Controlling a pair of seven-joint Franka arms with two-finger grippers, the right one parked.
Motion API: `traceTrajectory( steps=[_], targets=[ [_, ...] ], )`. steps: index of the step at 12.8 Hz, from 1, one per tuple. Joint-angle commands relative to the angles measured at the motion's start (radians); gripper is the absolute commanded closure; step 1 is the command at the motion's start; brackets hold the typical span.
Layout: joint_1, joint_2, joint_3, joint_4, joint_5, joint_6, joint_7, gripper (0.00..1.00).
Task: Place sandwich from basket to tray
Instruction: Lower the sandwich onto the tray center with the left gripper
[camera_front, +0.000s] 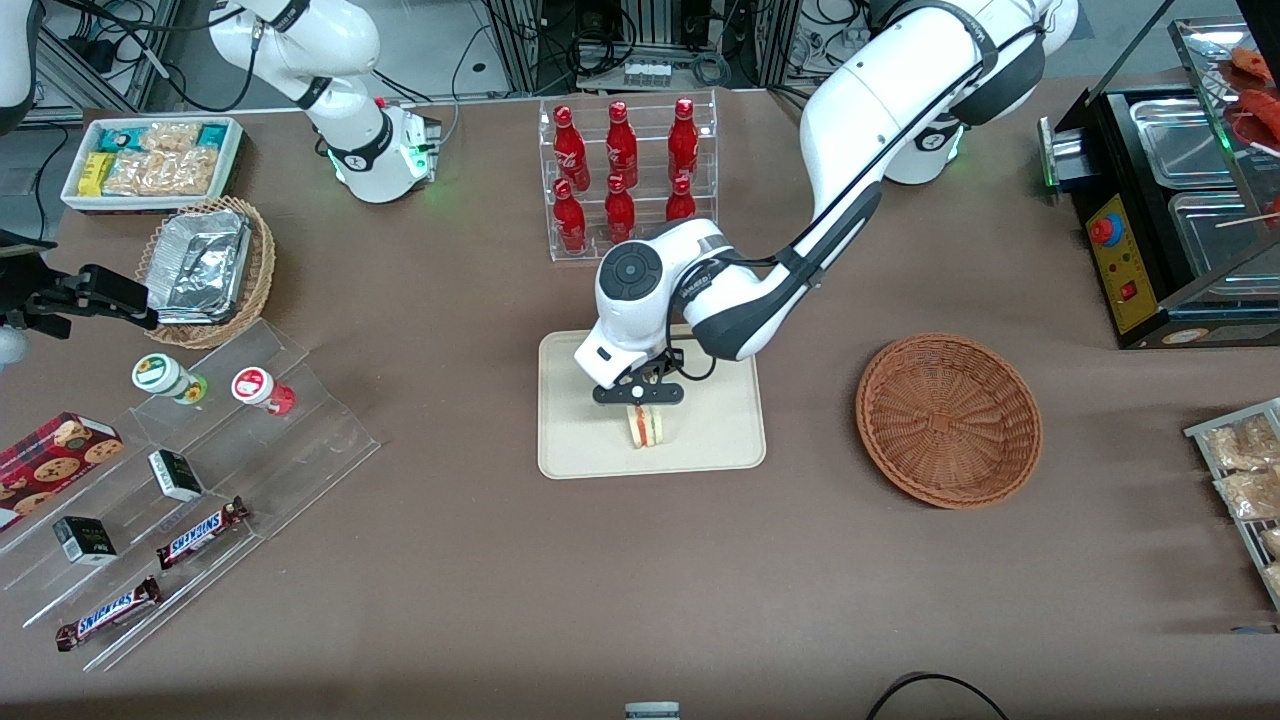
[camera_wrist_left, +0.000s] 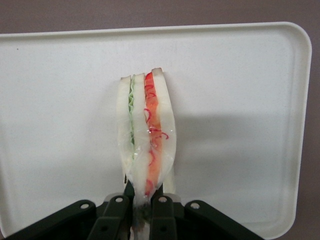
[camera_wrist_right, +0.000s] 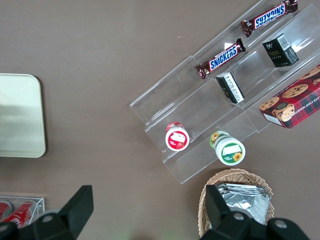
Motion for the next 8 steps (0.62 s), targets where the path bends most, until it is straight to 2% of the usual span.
traceTrajectory(
  steps=[1,2,3,4,8],
  targets=[
    [-0.02,0.006,0.005,0.005,0.023,0.003,-0.02,0.89],
    [-0.026,0.011,0.005,0.002,0.024,0.003,-0.018,0.88],
    [-0.026,0.009,0.005,-0.001,0.024,0.003,-0.018,0.6],
    [-0.026,0.008,0.005,-0.002,0.026,0.0,-0.009,0.01],
    [-0.018,-0.03,0.005,0.006,0.023,-0.032,-0.02,0.0]
  ],
)
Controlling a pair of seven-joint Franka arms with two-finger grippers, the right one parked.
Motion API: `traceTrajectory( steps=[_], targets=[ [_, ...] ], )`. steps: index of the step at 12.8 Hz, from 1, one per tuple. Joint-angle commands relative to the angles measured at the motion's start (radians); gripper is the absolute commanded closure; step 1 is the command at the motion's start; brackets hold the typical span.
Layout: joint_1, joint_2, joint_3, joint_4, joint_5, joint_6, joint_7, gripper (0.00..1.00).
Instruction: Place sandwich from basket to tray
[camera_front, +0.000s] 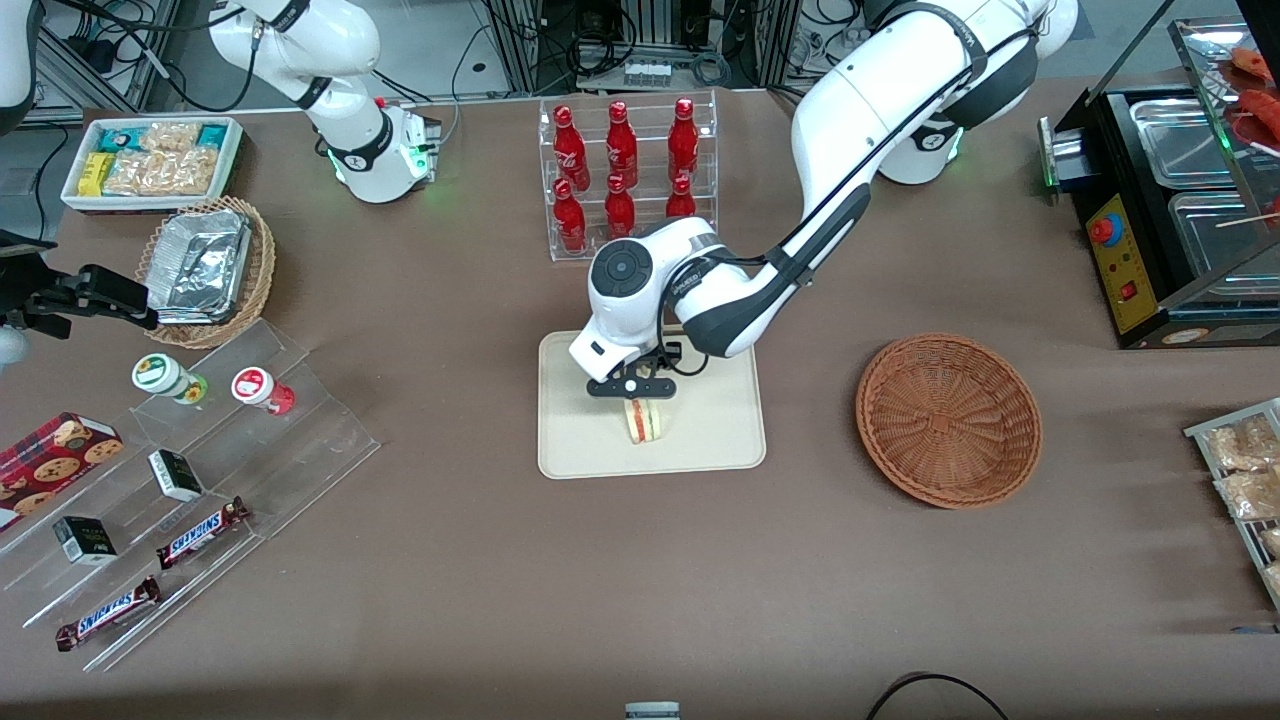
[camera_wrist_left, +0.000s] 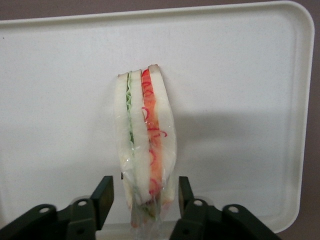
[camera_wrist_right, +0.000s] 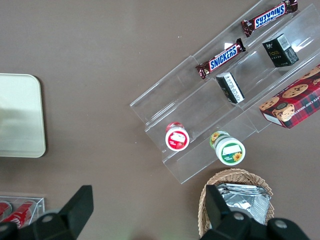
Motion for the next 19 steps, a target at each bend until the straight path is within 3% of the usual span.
traceTrajectory(
  steps=[1,4,8,15,19],
  targets=[
    [0.004,-0.065,0.004,0.01,0.011,-0.059,-0.027,0.0],
    [0.047,-0.195,0.001,0.01,0.0,-0.16,-0.11,0.0],
    [0.165,-0.379,0.001,0.012,-0.117,-0.349,-0.103,0.0],
    [0.334,-0.545,0.001,0.01,-0.198,-0.526,0.084,0.0],
    [0.437,-0.62,0.009,0.009,-0.263,-0.635,0.311,0.0]
  ],
)
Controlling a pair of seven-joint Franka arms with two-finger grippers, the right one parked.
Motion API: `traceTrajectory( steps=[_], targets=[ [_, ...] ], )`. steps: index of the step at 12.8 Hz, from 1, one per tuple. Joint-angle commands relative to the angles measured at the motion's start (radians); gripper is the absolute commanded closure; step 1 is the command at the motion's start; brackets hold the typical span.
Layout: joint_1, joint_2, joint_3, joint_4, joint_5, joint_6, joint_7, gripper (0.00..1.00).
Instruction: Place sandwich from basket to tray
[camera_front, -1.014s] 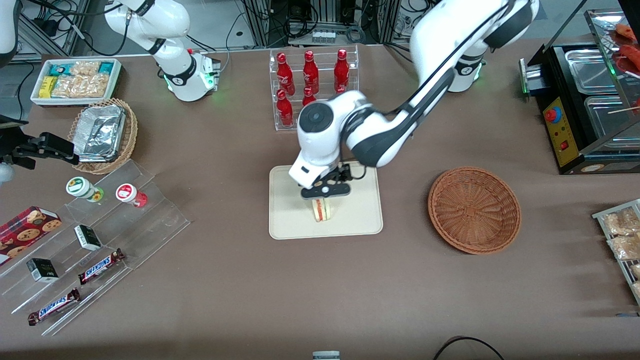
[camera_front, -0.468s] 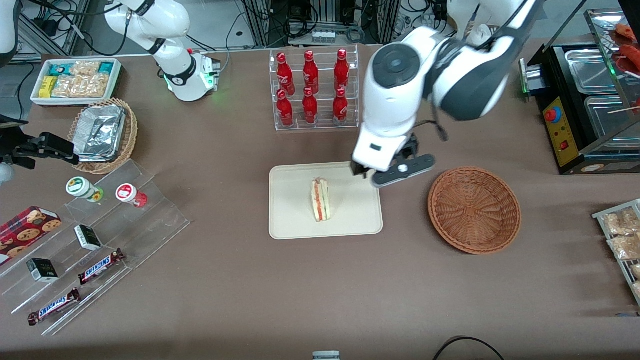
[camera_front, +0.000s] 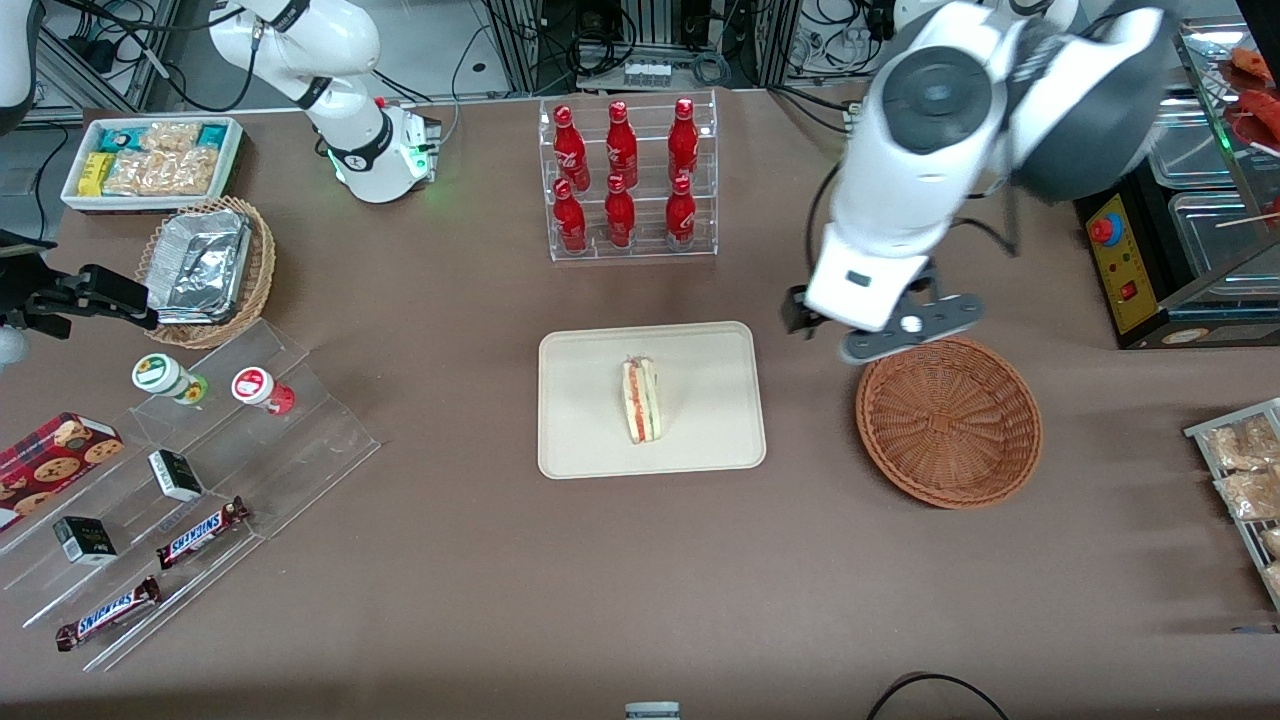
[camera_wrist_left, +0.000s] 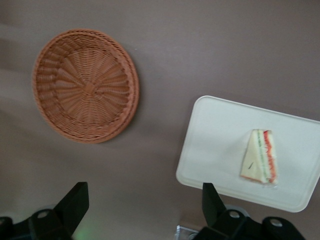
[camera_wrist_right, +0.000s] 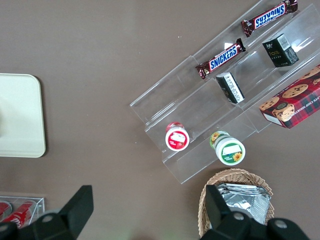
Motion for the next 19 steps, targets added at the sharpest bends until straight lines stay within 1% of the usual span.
traceTrajectory(
  steps=[1,3,4,6,7,8,11,14,16,19],
  targets=[
    [0.041,-0.075,0.039,-0.032,-0.04,-0.061,0.154,0.0],
    [0.033,-0.129,0.15,-0.039,-0.103,-0.091,0.305,0.0],
    [0.03,-0.146,0.197,-0.041,-0.111,-0.113,0.373,0.0],
    [0.03,-0.17,0.262,-0.048,-0.112,-0.15,0.5,0.0],
    [0.029,-0.187,0.294,-0.068,-0.119,-0.15,0.548,0.0],
    [0.029,-0.207,0.329,-0.09,-0.141,-0.145,0.595,0.0],
    [0.027,-0.252,0.411,-0.146,-0.146,-0.138,0.712,0.0],
    [0.026,-0.269,0.471,-0.154,-0.151,-0.138,0.771,0.0],
    [0.006,-0.276,0.517,-0.16,-0.152,-0.132,0.782,0.0],
    [0.004,-0.288,0.534,-0.162,-0.151,-0.128,0.783,0.0]
  ],
)
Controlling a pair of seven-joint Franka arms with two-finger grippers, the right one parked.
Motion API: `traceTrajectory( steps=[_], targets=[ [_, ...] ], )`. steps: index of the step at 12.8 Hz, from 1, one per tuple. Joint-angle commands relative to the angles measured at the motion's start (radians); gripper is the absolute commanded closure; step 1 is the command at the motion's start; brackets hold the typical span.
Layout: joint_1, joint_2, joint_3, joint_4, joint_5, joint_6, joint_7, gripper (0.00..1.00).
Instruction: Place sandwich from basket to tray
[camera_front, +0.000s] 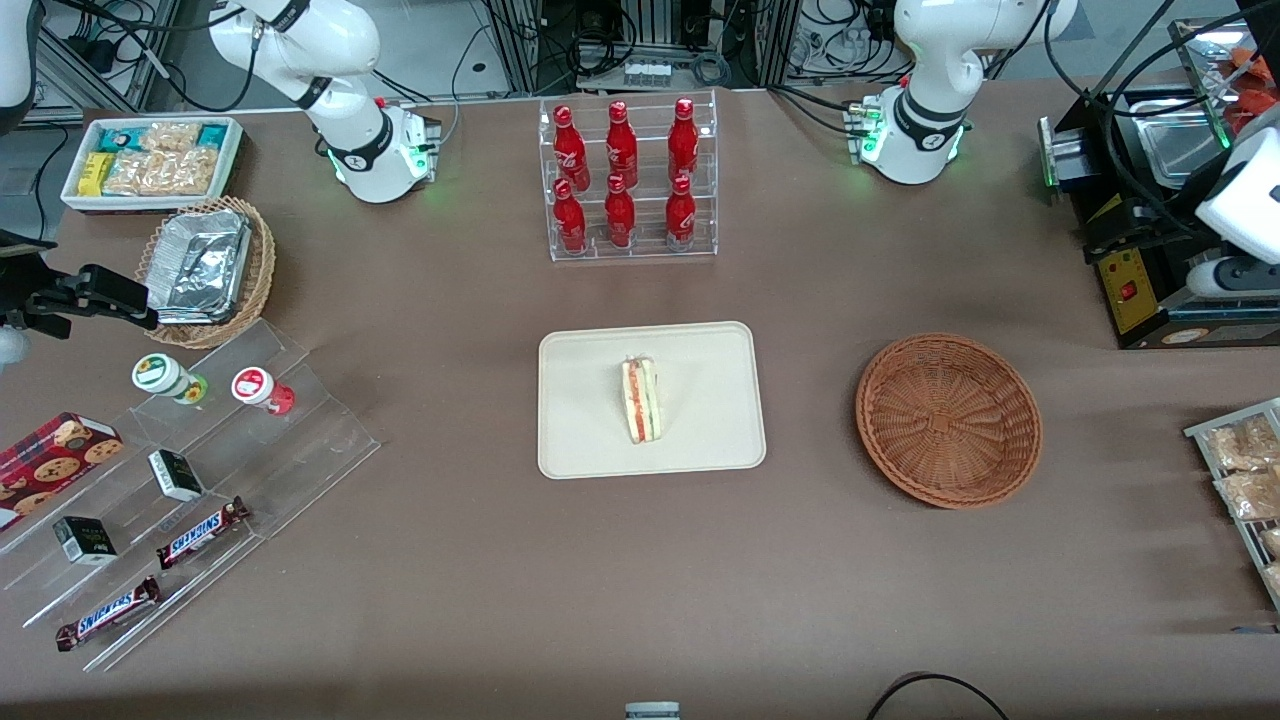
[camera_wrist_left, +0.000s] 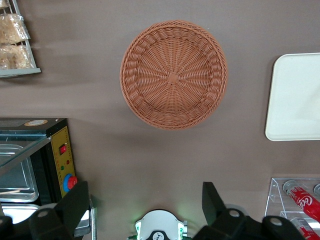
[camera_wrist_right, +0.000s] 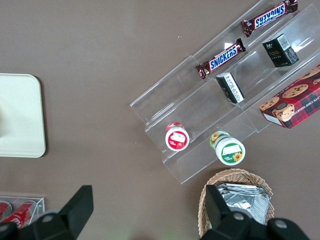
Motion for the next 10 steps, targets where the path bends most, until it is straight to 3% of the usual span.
traceTrajectory(
  steps=[1,4,10],
  targets=[
    [-0.024,-0.045,0.024,-0.042,-0.012,0.026,0.012,0.0],
    [-0.022,-0.087,0.024,-0.108,-0.01,0.081,0.013,0.0],
    [-0.021,-0.022,0.02,-0.017,-0.012,0.072,0.013,0.0]
  ],
)
